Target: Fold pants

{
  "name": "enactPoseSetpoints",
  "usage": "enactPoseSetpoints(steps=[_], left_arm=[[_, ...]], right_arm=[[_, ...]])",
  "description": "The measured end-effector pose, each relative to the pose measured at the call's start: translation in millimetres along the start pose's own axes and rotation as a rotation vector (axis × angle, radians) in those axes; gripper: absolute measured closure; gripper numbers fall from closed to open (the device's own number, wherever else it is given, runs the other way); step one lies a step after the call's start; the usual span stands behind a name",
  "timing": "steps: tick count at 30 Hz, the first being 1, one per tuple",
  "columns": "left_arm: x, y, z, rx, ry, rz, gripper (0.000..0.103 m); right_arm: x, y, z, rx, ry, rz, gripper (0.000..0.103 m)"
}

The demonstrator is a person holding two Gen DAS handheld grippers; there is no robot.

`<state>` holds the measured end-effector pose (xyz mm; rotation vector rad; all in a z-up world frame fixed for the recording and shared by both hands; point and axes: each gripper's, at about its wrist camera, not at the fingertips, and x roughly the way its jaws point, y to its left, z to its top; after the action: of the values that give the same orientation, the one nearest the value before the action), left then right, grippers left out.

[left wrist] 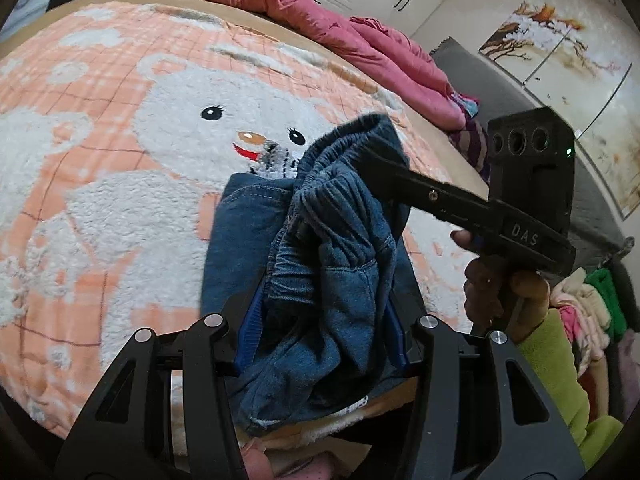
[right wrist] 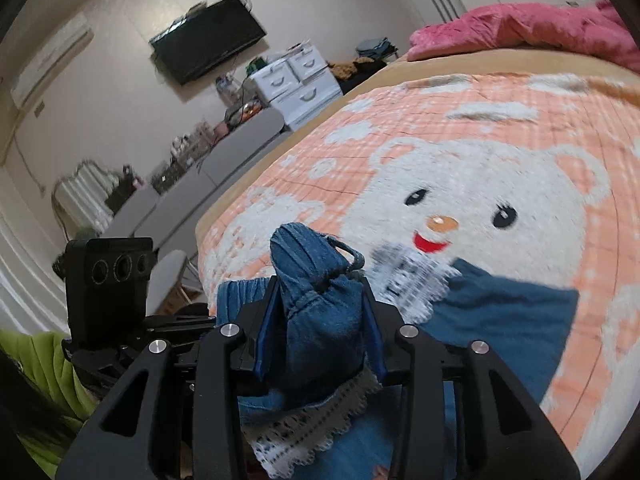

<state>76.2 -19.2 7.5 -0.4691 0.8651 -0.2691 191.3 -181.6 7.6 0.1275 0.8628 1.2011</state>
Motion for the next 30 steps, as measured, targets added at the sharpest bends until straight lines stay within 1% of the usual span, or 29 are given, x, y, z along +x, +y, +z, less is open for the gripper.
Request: enactPoseSetpoints(steps=[2,3,6,8,10,11,13,16,19,20,21,23,24,25,26,28,30], left_arm=[[5.2,-5.0,-0.1,0.010,0.003,0.000,0.061],[7.1,-7.8,-0.6,0.019,0.005,-0.006,0.061],[11.4,-20.7,-9.2,0.057,0.015,-0.038,0.061],[17.3,-33.4,-17.5,0.115,0.028,-0.044,0.061],[20.8,-41.5,-24.1,0.150,0.043,-0.074,0.061],[23.5,-45.7,-29.2,0.175,0.060,-0.101,0.061],[26.4,-52.0,-38.7,0.204,0.068,-0.102,0.061],[30.7,-55.1,-47.4,0.250,0.067,-0.078,0.061],[29.9,-50.0,-48.6,0.245,0.072,-0.096,0.061],[28.4,-46.8,-48.2,0.239,0.076,-0.109,0.061],[26.9,-45.5,-47.9,0.237,0.082,-0.117,0.060],[17.9,-41.4,-45.9,0.237,0.095,-0.143,0.059],[9.7,-38.4,-42.8,0.245,0.076,-0.146,0.059],[2.9,-36.9,-40.3,0.255,0.054,-0.134,0.058],[-5.9,-33.7,-35.3,0.268,0.029,-0.098,0.058],[-13.4,-26.5,-27.5,0.274,0.009,-0.027,0.058],[-13.8,-23.0,-26.4,0.276,0.003,-0.003,0.058]], right_arm=[[-6.8,-11.9,-6.6,0.051,-0.007,0.000,0.055],[-10.5,-15.7,-8.9,0.070,-0.011,-0.004,0.054],[-31.9,-23.0,-15.4,0.103,-0.049,-0.055,0.049],[-47.5,-25.2,-20.1,0.139,-0.089,-0.079,0.043],[-56.0,-23.9,-25.0,0.157,-0.103,-0.122,0.041],[-56.4,-22.1,-27.4,0.162,-0.098,-0.139,0.041],[-52.2,-15.5,-30.5,0.155,-0.065,-0.183,0.039],[-37.3,-2.3,-36.1,0.091,0.000,-0.252,0.038],[-21.9,-4.9,-44.9,0.060,0.085,-0.364,0.039],[-19.0,-8.7,-50.8,0.051,0.109,-0.397,0.041],[-15.3,-11.3,-56.2,0.036,0.138,-0.446,0.040],[-16.6,-16.1,-65.0,0.051,0.141,-0.443,0.040],[-18.0,-17.5,-66.9,0.059,0.135,-0.440,0.040],[-19.7,-18.1,-69.2,0.059,0.133,-0.447,0.040],[-21.0,-17.1,-70.3,0.056,0.133,-0.449,0.039],[-27.6,-10.7,-70.2,0.051,0.123,-0.443,0.038],[-37.5,-0.7,-63.8,0.036,0.090,-0.436,0.037]])
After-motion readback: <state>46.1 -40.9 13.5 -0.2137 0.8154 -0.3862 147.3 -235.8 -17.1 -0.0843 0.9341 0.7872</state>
